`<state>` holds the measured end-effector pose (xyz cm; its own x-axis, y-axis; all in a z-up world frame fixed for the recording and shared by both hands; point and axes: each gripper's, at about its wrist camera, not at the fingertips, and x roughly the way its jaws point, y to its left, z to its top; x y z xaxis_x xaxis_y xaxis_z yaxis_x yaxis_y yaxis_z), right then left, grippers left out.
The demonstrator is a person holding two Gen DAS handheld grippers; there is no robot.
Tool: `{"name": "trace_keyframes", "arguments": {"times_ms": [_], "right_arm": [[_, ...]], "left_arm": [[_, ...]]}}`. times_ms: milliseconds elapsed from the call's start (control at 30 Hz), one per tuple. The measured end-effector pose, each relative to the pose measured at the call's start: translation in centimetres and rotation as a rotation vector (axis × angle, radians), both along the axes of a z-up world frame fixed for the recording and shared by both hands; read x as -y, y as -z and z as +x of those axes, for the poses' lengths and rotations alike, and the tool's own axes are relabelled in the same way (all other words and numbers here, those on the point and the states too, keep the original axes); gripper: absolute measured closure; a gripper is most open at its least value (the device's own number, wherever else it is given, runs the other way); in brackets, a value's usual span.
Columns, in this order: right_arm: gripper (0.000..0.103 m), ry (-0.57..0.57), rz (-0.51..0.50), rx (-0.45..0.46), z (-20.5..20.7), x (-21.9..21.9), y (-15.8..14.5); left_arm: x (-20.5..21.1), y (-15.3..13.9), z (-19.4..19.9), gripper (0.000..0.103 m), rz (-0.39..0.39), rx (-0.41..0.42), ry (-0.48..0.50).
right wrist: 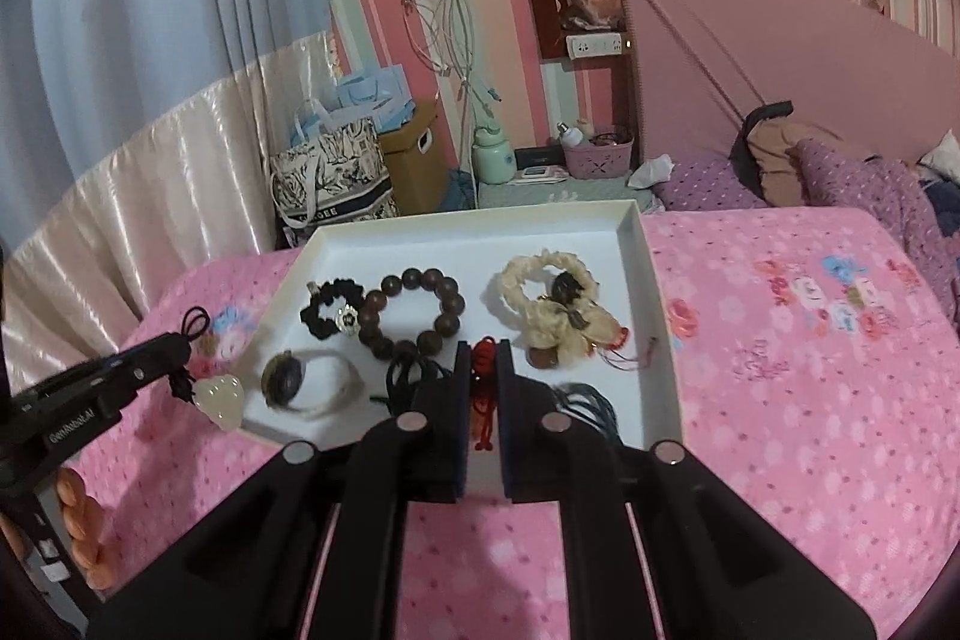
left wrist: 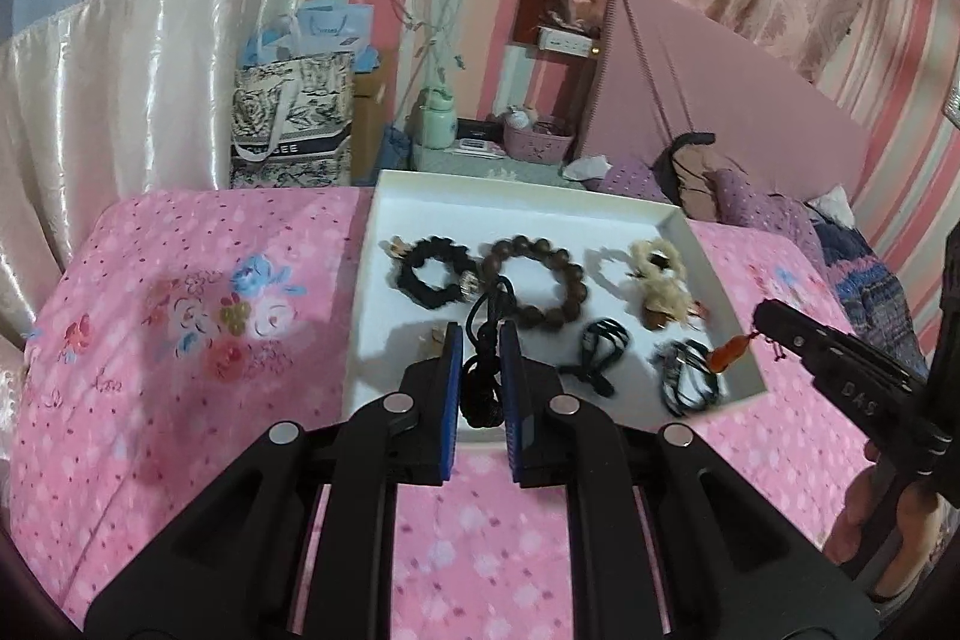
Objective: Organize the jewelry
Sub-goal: 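Carry the cord pendant to the tray with left tool while right tool carries the charm, then open both tools in the tray and lift them away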
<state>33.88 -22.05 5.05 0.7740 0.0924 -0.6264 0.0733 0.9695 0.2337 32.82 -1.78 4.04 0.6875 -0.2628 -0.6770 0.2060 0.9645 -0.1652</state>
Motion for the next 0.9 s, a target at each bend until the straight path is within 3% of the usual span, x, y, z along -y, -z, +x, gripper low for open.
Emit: {"name": "trace_keyframes", "arguments": {"times_ms": [367,533,900], "right_arm": [[0.096,-0.027,-0.023,-0.054,1.9,-1.1,4.1],[0.096,-0.037,-0.048,-0.062,2.3,-1.6,5.3],[0.096,-0.033,-0.090,-0.072,2.5,-1.6,6.3]], "left_arm": [[-2.2,5.0,3.4,0.093,0.033,-0.128,-0.054],[-1.9,5.7,3.4,0.093,0.075,-0.095,-0.062],[-0.9,8.2,3.9,0.092,0.155,-0.109,-0.062]]}}
